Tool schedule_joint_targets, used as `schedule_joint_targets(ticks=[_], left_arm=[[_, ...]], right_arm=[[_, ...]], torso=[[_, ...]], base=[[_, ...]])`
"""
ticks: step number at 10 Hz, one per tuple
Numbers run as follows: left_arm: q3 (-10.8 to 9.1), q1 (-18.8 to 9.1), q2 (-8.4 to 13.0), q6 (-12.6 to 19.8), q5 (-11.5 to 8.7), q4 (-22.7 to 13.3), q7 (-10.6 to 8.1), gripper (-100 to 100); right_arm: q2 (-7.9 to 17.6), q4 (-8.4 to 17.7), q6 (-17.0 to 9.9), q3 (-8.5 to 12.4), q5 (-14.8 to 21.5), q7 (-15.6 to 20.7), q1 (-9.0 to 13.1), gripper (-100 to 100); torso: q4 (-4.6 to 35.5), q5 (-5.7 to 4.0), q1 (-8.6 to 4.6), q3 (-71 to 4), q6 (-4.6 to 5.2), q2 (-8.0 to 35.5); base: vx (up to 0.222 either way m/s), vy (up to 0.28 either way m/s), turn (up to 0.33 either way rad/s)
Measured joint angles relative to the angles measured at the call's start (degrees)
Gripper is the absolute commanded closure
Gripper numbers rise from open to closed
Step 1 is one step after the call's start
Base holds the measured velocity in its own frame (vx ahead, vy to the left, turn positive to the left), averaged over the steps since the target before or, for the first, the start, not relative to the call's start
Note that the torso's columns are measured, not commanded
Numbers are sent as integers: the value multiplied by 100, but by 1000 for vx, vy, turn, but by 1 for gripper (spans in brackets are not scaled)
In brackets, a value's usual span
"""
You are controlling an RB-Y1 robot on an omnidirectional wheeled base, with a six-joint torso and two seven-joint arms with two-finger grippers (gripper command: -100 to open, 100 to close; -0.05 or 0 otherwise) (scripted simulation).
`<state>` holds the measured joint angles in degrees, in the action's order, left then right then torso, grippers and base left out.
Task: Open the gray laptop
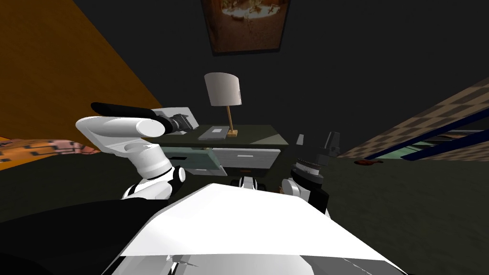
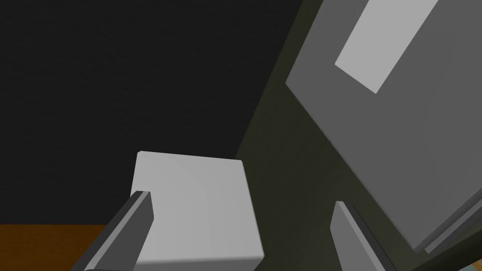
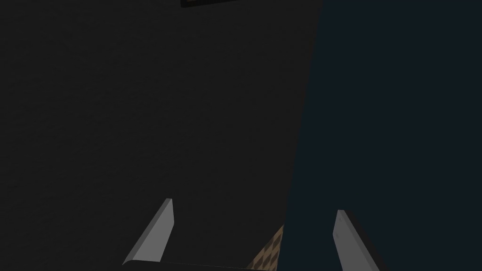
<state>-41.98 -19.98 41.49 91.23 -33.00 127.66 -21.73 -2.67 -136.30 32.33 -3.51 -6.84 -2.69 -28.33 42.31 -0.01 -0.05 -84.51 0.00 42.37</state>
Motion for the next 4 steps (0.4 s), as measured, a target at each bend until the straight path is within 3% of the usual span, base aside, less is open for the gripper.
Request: schedule_joint_targets(ticks=[4], left_arm=[[0,0,0,0,0,0,0,0]], right_arm=[[0,0,0,0,0,0,0,0]], torso=[[-3,2,5,-6,0,-9]], base=[[0,0,0]])
